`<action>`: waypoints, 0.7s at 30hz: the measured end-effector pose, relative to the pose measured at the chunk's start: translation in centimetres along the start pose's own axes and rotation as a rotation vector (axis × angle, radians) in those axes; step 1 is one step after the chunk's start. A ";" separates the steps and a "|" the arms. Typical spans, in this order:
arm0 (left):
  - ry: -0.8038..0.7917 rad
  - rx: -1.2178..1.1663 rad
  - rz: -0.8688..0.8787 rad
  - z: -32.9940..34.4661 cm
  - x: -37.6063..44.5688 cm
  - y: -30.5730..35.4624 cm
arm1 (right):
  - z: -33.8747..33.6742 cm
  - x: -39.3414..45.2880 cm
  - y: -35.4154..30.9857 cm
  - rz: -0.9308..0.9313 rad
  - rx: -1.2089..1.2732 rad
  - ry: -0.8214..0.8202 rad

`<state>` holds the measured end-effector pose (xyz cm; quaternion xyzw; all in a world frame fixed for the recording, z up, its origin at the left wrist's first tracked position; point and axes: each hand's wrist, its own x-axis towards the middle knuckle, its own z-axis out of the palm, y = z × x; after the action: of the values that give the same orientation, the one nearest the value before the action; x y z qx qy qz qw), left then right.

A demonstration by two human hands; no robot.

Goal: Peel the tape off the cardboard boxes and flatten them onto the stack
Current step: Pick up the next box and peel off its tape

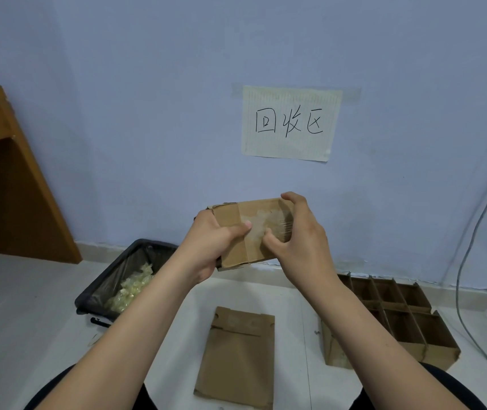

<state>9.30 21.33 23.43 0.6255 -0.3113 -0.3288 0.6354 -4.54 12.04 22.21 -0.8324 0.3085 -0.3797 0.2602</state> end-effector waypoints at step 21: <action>-0.017 0.120 0.065 0.6 -0.1 0.0 | -0.8 0.7 0.6 0.193 0.090 0.087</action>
<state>8.75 21.10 23.40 0.6491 -0.3560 -0.2939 0.6046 -4.96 10.94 22.60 -0.7690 0.3808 -0.4021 0.3193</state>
